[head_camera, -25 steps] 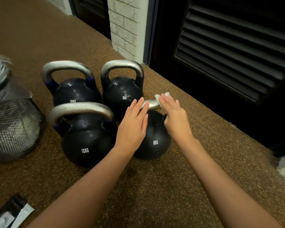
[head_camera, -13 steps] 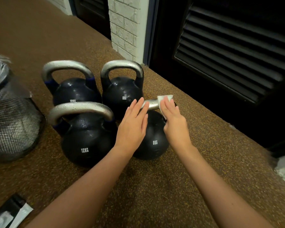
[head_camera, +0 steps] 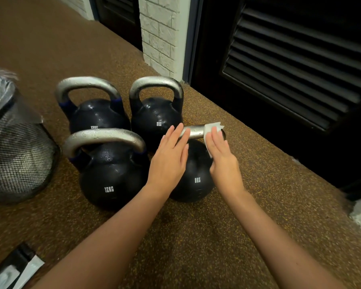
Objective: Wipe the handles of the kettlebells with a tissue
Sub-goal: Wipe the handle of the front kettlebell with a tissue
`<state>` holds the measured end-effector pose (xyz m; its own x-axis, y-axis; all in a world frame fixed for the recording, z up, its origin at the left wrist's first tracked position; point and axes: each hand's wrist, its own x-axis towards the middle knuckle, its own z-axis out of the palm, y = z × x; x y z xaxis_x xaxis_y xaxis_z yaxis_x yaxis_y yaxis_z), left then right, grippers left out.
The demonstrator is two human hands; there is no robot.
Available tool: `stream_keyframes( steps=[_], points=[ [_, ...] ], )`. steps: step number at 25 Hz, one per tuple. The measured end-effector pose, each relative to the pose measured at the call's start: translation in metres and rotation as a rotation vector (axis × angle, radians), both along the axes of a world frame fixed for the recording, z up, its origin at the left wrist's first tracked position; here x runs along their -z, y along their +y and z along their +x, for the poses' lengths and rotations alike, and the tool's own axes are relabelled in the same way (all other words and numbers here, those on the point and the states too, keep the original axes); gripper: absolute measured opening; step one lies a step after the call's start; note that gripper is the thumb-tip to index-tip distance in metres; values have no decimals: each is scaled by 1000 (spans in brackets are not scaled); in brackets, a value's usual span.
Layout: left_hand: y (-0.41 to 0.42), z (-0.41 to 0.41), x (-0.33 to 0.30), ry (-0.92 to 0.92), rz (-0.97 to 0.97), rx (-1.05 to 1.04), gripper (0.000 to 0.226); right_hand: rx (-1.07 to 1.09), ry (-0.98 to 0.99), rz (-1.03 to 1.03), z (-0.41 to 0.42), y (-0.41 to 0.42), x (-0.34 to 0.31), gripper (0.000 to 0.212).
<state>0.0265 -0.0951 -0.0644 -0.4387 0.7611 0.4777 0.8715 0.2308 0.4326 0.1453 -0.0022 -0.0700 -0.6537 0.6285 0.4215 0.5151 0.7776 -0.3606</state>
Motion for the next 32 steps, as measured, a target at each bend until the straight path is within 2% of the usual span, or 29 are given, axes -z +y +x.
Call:
stream_keyframes(
  steps=[2, 4, 5, 6, 8, 9, 10, 11, 13, 15, 17, 18, 20, 21, 22, 23, 24, 25, 27, 30, 32],
  points=[
    [0, 0, 0, -4, -3, 2, 46, 10, -12, -11, 7, -2, 0, 68],
    [0, 0, 0, -17, -7, 1, 46, 78, 52, -147, 13, -10, 0, 59],
    [0, 0, 0, -20, -11, 0, 46, 165, 149, -353, 12, -17, -5, 52],
    [0, 0, 0, -19, -15, -1, 46, 257, 331, -659, 8, -24, -15, 46],
    [-1, 0, 0, -13, -9, 1, 47, 336, 880, -1310, -8, -24, -39, 40],
    [-1, 0, -1, -14, -4, 3, 47, 340, 1113, -1514, -17, -20, -50, 42],
    [-1, 1, -1, -18, 0, 4, 46, 365, 1247, -1617, -26, -15, -58, 44],
    [-1, 0, -2, -24, 1, 2, 46, 416, 1313, -1669, -34, -10, -64, 45],
    [-1, 0, -1, -25, 3, 0, 46, 487, 1324, -1723, -43, -9, -68, 48],
    [0, -1, 0, -13, 7, 1, 47, 466, 1371, -1773, -48, -9, -66, 49],
    [1, -2, 2, -15, 7, 6, 48, 406, 1498, -1860, -47, -10, -66, 46],
    [1, -2, 2, -14, 7, 9, 48, 408, 1452, -1822, -42, -6, -61, 42],
    [0, -2, 2, -4, 12, 16, 47, 575, 1192, -1850, -32, 7, -54, 37],
    [-1, -2, 1, -2, 13, 20, 47, 548, 975, -1773, -30, 3, -50, 39],
    [-1, -2, 1, -4, 12, 24, 47, 509, 920, -1725, -26, 5, -45, 40],
    [-1, -3, 1, -7, 11, 25, 48, 494, 1011, -1754, -23, 7, -45, 39],
    [-1, -3, 1, -5, 9, 23, 48, 483, 1199, -1835, -24, 6, -49, 36],
    [-1, -3, 2, 1, 6, 19, 48, 358, 1306, -1899, -28, 0, -55, 38],
    [-1, -3, 3, 13, 0, 17, 48, 315, 1414, -1969, -38, -2, -59, 43],
    [0, -3, 4, -1, -3, 28, 48, 390, 1350, -1956, -28, 6, -59, 44],
    [0, -4, 4, -2, 1, 26, 48, 395, 1376, -1947, -22, 5, -64, 45]
  ],
)
